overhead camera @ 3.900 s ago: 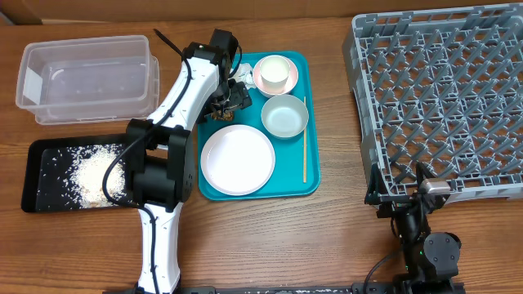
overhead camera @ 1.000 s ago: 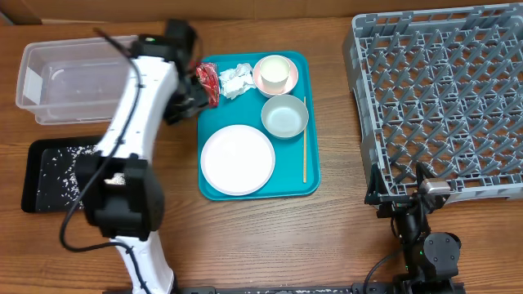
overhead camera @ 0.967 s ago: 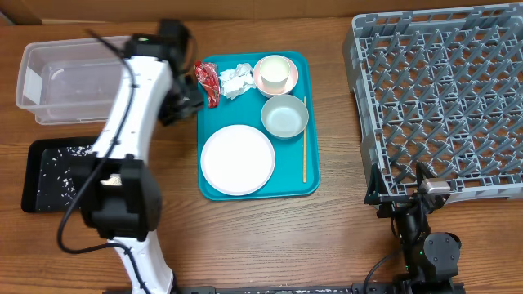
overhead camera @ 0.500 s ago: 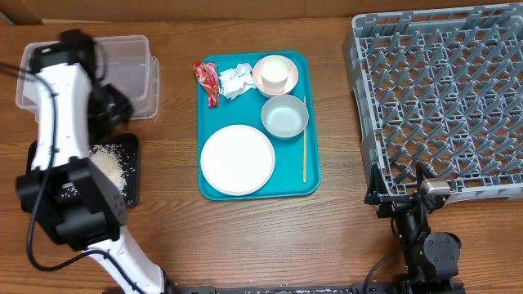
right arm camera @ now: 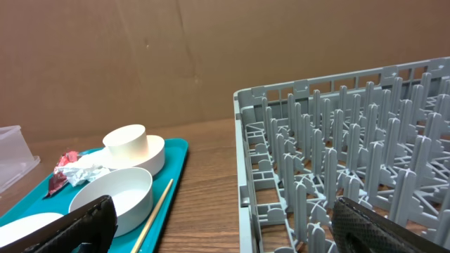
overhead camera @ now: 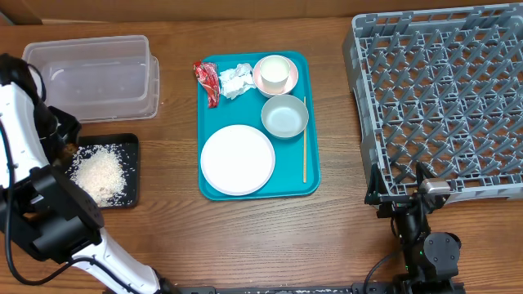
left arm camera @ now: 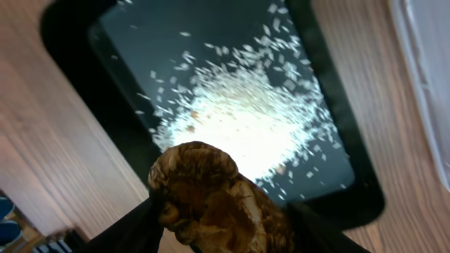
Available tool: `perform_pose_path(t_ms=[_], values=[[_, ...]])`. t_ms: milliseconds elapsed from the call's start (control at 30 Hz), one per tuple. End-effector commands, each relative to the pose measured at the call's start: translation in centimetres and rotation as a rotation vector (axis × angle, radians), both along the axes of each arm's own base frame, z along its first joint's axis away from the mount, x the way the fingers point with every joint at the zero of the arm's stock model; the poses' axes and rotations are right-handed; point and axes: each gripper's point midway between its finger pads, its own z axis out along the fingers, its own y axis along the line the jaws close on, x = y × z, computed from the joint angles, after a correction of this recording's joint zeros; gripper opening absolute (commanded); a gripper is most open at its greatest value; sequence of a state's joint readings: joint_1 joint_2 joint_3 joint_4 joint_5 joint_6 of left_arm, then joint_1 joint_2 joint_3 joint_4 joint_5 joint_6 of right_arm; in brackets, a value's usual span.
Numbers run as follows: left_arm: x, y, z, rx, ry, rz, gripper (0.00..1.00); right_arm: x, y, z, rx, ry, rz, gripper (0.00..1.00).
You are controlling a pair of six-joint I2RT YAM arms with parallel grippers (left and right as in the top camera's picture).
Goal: Sort waste into correct bins and load items into the dishwasher
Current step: 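Carry the food scrap left over the black rice tray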
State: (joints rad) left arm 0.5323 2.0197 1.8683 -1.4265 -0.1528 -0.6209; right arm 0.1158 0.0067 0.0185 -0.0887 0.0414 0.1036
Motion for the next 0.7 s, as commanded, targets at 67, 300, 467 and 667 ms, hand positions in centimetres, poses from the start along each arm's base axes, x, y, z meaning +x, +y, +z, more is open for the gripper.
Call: perform_pose_path(t_ms=[67, 300, 467, 667], values=[[-1.1, -0.1, -1.1, 0.016, 0.03, -0.012, 0.57, 0.1, -0.1, -0.2, -0.007, -0.002, -0.006, 1.0], [-1.7, -1.1, -4.6, -0.031, 0.044, -0.011, 0.57, 0.0, -0.1, -0.2, -0.007, -0.002, -0.006, 1.0], [-2.3, -1.4, -6.0, -0.04, 0.061, -0.012, 0.57, 0.0, -0.1, -0.2, -0.007, -0.002, -0.006, 1.0], [-3.0, -1.7, -7.8, -0.044, 0.081, -0.012, 0.58, 0.0, -0.1, -0.2, -0.007, -0.002, -0.006, 1.0]])
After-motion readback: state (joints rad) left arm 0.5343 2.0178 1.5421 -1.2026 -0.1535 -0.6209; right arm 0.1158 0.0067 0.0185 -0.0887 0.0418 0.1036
